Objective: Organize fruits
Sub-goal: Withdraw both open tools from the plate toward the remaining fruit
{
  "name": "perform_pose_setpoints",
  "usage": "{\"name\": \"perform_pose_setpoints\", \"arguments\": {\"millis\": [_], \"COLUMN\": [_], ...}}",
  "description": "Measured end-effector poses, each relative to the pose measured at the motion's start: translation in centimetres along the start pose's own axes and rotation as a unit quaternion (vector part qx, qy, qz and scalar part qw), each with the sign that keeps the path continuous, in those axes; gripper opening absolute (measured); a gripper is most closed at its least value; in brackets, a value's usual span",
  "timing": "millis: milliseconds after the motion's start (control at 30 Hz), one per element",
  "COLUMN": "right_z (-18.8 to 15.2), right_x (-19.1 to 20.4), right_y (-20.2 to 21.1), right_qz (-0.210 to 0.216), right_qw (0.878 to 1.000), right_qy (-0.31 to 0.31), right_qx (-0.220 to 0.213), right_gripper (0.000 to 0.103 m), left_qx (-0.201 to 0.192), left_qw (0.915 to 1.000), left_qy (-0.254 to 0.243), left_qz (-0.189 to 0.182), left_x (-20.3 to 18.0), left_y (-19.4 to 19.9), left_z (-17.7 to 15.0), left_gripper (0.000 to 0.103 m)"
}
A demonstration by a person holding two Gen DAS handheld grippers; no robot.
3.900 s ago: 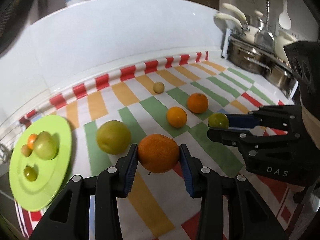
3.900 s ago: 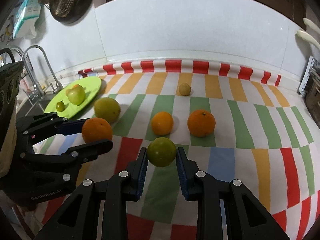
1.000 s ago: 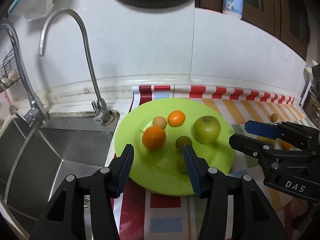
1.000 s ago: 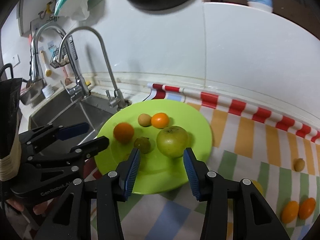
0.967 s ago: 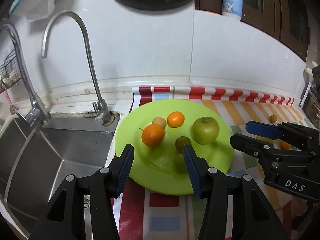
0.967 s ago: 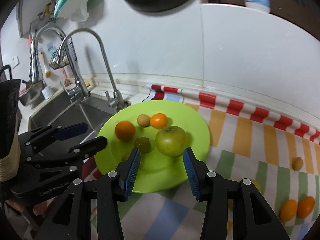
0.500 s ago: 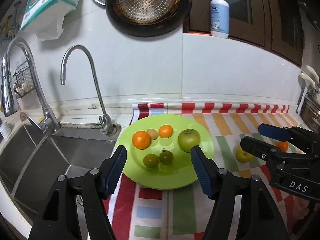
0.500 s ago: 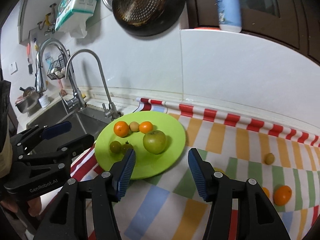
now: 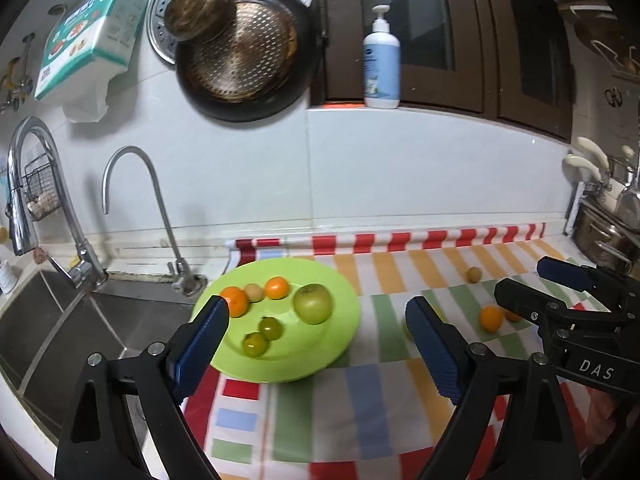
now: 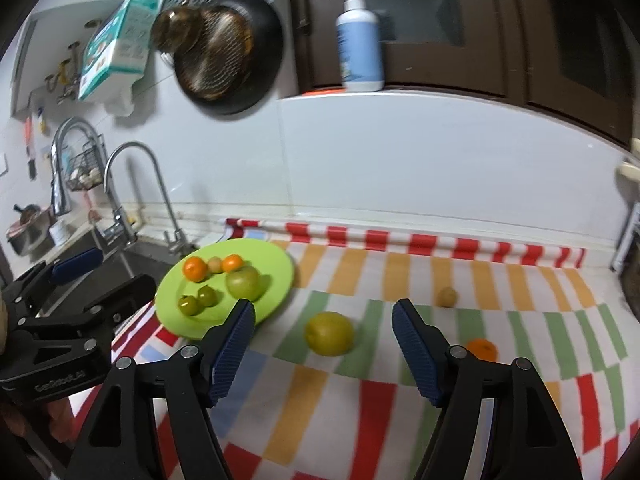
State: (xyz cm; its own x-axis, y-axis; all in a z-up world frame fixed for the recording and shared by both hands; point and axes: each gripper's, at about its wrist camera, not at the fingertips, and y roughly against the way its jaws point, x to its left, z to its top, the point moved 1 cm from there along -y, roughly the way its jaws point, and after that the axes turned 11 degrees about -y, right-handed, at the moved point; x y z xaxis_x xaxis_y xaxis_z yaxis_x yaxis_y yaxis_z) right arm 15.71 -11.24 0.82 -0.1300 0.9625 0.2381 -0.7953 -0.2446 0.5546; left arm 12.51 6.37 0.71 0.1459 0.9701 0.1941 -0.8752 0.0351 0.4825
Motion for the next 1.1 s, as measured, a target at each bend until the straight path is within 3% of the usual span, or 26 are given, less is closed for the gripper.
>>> {"name": "perform_pose_setpoints", "arguments": {"millis": [533,1100], "right_z": [-0.8,-2.9], "right_x": [-5.1,-8.5], "right_y": [3.0,-2.3], "right_qz": [-0.062,-0.074], "right_qw": [0.998,0.995], "right_qy": [-0.018,-0.053], "right_qx": [-0.027,0.041], "right_gripper": [0.073,0.072], "left_qx": [-0.012,0.058], "left_qw": [0.9979,0.9906], "left_qy": [-0.032,-0.067], "left_qz": [-0.055,-0.104], "left_x": [-4.7,-7.7], "left_y": [-0.7,-7.6], "left_z": [0.2,-1.4], "left_gripper": [0.094,0.094]}}
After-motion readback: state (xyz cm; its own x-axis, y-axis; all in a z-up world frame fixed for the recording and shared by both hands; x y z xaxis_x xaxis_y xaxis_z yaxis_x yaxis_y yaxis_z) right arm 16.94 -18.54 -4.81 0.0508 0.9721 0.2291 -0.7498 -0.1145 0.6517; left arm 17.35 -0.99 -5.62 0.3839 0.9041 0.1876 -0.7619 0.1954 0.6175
